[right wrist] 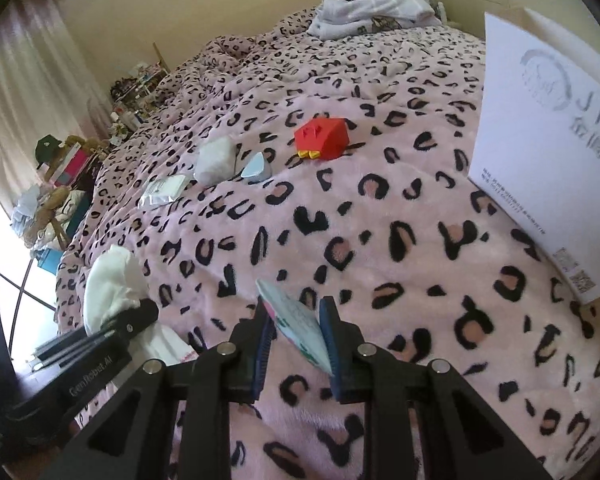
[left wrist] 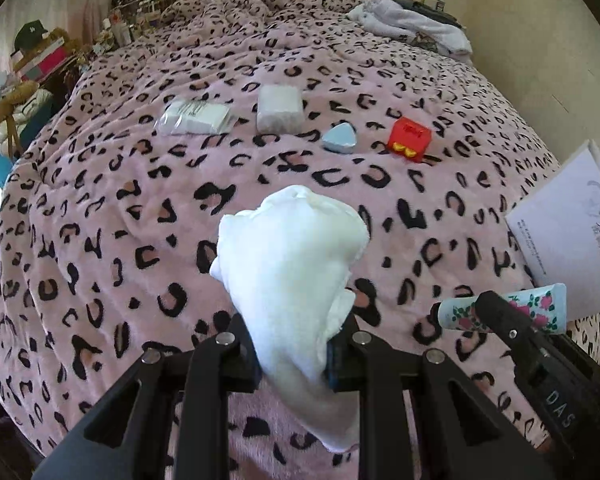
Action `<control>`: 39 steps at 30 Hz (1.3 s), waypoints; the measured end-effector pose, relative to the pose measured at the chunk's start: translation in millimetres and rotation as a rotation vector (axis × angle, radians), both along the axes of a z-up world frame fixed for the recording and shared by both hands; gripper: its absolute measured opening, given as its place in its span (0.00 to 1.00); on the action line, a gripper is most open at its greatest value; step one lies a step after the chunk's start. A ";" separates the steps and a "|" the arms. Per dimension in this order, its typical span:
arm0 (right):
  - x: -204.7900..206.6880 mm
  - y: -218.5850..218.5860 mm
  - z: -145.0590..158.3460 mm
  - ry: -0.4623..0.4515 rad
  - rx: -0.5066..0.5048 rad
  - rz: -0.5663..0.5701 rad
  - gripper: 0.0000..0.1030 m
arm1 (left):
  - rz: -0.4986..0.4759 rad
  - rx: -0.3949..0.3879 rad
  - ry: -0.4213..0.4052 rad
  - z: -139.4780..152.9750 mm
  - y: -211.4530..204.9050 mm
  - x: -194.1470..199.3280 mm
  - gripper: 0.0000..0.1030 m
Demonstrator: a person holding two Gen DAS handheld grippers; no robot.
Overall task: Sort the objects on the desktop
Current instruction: 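Carry the white sock and pink floral tube over the white paper box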
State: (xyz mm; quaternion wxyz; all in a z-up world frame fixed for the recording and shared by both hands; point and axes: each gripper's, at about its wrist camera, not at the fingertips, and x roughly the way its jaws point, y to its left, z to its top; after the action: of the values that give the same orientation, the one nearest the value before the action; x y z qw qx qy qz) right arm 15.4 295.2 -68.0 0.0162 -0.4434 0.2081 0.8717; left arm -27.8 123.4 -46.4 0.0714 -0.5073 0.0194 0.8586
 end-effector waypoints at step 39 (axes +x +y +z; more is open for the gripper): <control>125.2 121.3 85.0 0.118 0.039 -0.224 0.23 | -0.333 0.023 0.056 67.7 161.7 80.4 0.22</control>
State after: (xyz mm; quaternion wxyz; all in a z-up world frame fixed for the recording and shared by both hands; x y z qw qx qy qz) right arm 140.5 416.4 17.0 0.1098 -0.3649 0.2400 0.8929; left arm 52.6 285.1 21.3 0.2180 -0.4721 0.0951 0.8489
